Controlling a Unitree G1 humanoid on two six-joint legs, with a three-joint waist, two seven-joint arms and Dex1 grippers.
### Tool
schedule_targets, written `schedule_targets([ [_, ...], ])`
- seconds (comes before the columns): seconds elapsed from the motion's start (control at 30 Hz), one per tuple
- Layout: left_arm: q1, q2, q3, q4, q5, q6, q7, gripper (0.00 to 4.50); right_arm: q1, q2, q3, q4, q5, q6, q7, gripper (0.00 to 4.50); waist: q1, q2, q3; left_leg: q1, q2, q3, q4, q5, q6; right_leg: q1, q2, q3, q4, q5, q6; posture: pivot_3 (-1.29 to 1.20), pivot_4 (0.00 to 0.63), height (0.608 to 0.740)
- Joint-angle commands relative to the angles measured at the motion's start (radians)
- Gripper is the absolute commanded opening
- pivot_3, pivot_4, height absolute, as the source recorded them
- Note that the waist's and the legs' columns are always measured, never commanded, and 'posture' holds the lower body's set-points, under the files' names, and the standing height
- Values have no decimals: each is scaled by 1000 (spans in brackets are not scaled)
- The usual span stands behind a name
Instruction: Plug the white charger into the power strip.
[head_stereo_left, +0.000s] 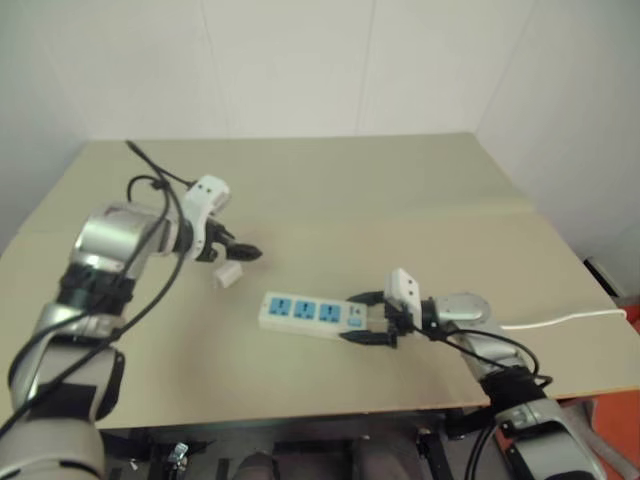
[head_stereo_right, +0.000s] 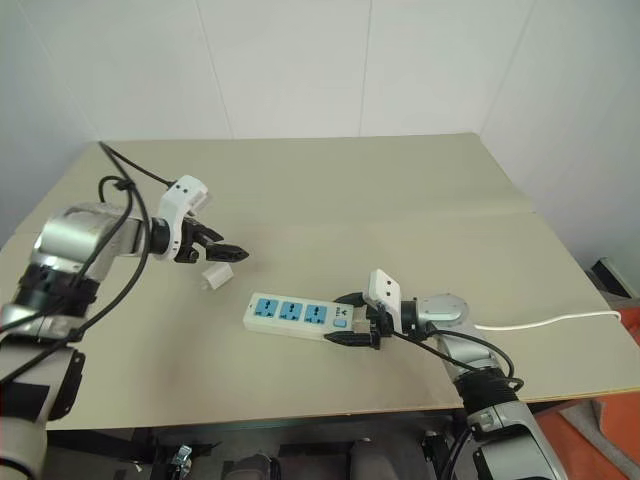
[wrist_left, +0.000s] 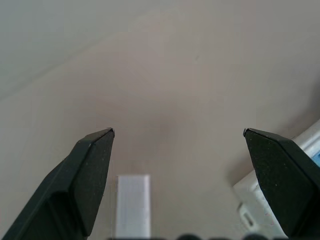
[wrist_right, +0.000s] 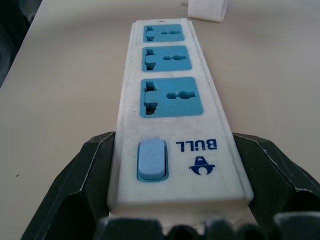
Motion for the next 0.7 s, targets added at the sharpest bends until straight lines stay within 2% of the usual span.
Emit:
schedule_targets([
  [0.03, -144, -38, -83, 226, 124, -103, -75, 4500, -10, 16, 18, 28, -28, -12, -15, 3396, 1, 0, 0, 0, 0, 0, 0, 0, 0, 0, 0, 0, 0, 0, 0, 0, 150, 740],
  [0.33, -352, -179, -184, 690, 359, -388, -230, 4500, 9, 45, 29, 48, -46, -33, -34, 3396, -5, 0, 0, 0, 0, 0, 0, 0, 0, 0, 0, 0, 0, 0, 0, 0, 150, 740],
  [0.53, -371, -219, -192, 804, 462, -460, -290, 4500, 29, 45, 26, 37, -50, -32, -41, 3396, -6, -1, 0, 0, 0, 0, 0, 0, 0, 0, 0, 0, 0, 0, 0, 0, 150, 740],
  [0.7, -346, -247, -196, 830, 531, -509, -325, 4500, 38, 46, 27, 30, -56, -34, -54, 3396, -4, -1, 0, -1, 0, 0, 0, 0, 0, 0, 0, 0, 0, 0, 1, 0, 150, 740],
])
